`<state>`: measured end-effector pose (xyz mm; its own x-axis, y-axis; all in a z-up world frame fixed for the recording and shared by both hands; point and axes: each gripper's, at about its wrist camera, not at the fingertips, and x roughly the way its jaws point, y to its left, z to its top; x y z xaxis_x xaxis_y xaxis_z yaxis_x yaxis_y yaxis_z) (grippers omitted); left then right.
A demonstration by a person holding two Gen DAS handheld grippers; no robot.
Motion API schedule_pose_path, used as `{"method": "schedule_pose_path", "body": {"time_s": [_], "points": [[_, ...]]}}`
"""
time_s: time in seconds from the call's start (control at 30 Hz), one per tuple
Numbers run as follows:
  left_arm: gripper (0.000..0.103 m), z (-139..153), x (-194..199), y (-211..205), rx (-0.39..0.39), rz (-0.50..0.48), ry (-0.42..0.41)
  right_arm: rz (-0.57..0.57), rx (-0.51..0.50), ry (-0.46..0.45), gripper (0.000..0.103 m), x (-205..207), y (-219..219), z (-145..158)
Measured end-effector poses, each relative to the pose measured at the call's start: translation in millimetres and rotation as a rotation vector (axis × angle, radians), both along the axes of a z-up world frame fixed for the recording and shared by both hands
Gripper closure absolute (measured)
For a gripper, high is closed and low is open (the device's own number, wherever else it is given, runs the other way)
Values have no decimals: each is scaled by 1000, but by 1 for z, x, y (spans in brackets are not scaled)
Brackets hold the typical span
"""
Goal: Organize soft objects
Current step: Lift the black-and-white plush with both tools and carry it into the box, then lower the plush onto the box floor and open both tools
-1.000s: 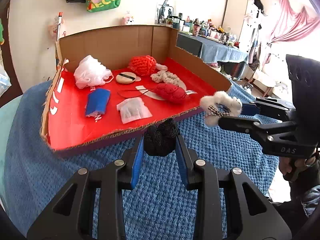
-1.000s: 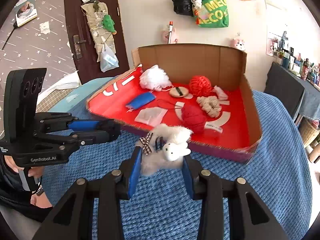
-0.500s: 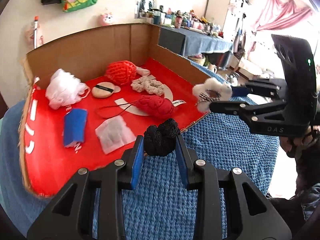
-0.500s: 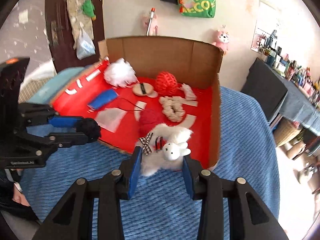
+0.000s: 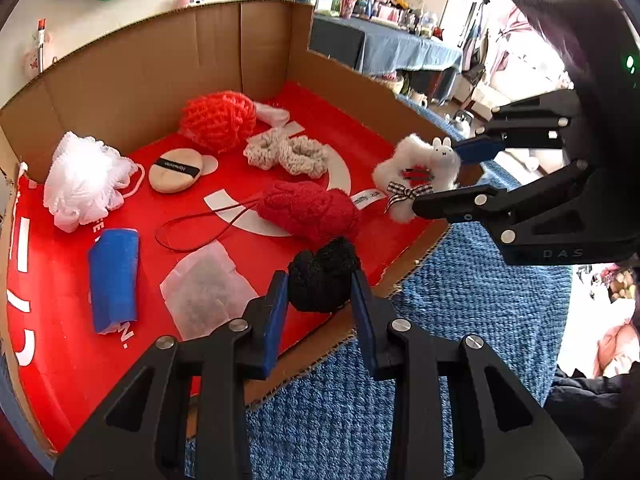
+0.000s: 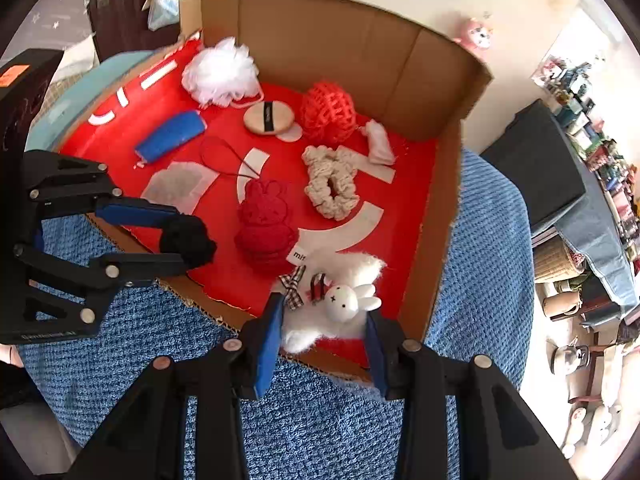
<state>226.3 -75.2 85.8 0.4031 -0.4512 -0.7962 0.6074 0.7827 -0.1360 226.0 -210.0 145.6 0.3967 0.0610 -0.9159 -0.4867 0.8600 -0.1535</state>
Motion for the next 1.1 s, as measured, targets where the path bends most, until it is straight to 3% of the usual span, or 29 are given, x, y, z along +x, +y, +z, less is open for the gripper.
{"method": "schedule_pose_path", "body": {"time_s": [0.27,0.43,0.63,0.93,1.1], "points": [[73,-7,10,-4,30,11,23,15,-63,96,62,18,6,-11],[73,-10,13,-6,40,6,28,16,-37,144,62,24,6,-12],[73,-14,15,-9,53,8,32,34,-107,179,62,29,13,-25],[73,-14,20,-11,58,14,30,42,-157,181,61,28,13,-32],[73,-13,18,-9,63,17,27,42,-176,175,55,28,11,-34]]}}
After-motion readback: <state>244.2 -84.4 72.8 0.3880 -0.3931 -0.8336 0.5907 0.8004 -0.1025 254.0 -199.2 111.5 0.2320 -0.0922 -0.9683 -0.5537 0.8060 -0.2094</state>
